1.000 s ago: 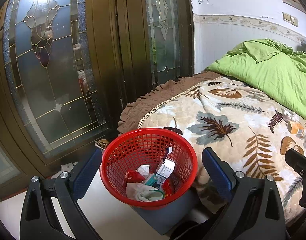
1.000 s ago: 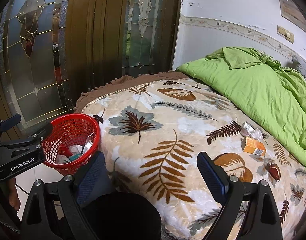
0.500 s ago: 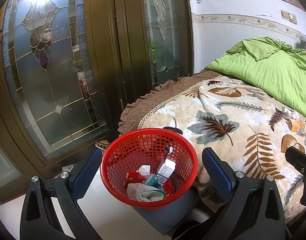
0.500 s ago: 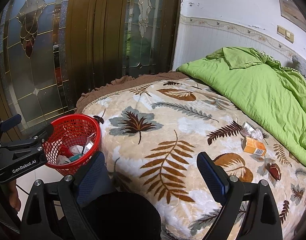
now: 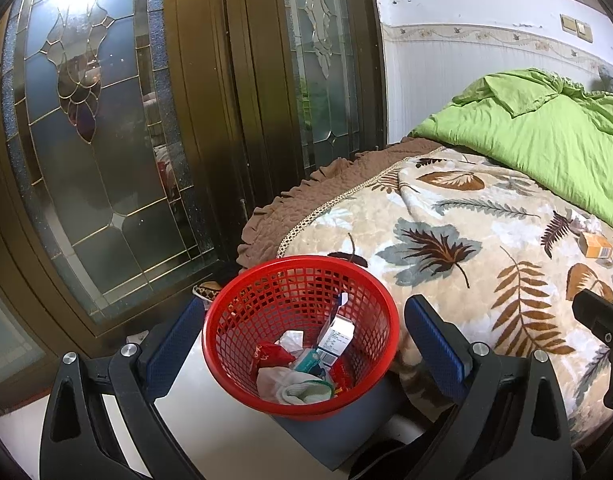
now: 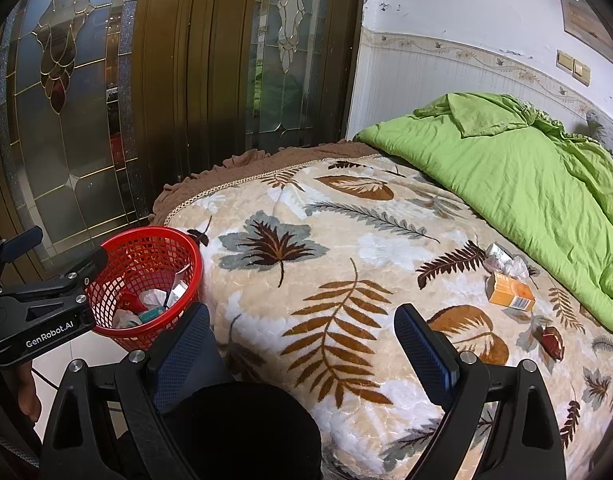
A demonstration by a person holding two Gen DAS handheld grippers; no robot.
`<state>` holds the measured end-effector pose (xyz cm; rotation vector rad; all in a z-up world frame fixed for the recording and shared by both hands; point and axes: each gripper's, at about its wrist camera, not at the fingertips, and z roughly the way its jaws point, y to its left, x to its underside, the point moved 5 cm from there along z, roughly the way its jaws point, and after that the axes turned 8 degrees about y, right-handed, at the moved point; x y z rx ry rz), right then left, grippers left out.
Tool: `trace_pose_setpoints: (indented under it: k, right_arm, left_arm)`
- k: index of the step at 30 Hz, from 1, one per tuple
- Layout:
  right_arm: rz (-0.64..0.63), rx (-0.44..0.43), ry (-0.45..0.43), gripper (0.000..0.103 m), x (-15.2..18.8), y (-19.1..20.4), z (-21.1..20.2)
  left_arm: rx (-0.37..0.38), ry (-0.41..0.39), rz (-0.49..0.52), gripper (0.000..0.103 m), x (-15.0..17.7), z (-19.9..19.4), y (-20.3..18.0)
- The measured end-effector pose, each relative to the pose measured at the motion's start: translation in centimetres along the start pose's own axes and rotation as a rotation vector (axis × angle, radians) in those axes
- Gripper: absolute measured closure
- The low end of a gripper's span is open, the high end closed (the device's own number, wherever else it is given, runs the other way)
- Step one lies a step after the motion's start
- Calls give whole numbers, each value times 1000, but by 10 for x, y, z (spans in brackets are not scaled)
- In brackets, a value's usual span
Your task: Collect trash
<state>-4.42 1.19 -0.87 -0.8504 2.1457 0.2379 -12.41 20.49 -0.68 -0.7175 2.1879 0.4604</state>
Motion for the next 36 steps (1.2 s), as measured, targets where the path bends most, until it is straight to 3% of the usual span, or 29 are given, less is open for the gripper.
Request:
trace_pose_setpoints:
  k: [10, 16, 21, 26, 29, 33, 36]
  right_arm:
    - [17, 0, 2, 7, 1, -5, 3]
    - [87, 16, 10, 7, 1, -35, 6]
    - [220, 94, 30, 7, 6, -101, 7]
    - [358, 267, 71, 7, 26, -191, 5]
    - [459, 378, 123, 7, 48, -248, 7]
    - [609, 477, 193, 7, 86, -318, 10]
    - [708, 466, 259, 7, 110, -354, 20]
  left_arm:
    - [-11, -25, 64, 3, -11, 10, -13]
    - [19, -65, 183, 3, -38, 23, -60]
    - [188, -35, 279, 3, -66, 38, -146]
    - [358, -8, 414, 3, -78, 48, -262]
    - [440, 75, 541, 3, -64, 58, -341]
    - [515, 160, 660, 3, -32, 71, -411]
    - [525, 221, 686, 3, -13, 89, -444]
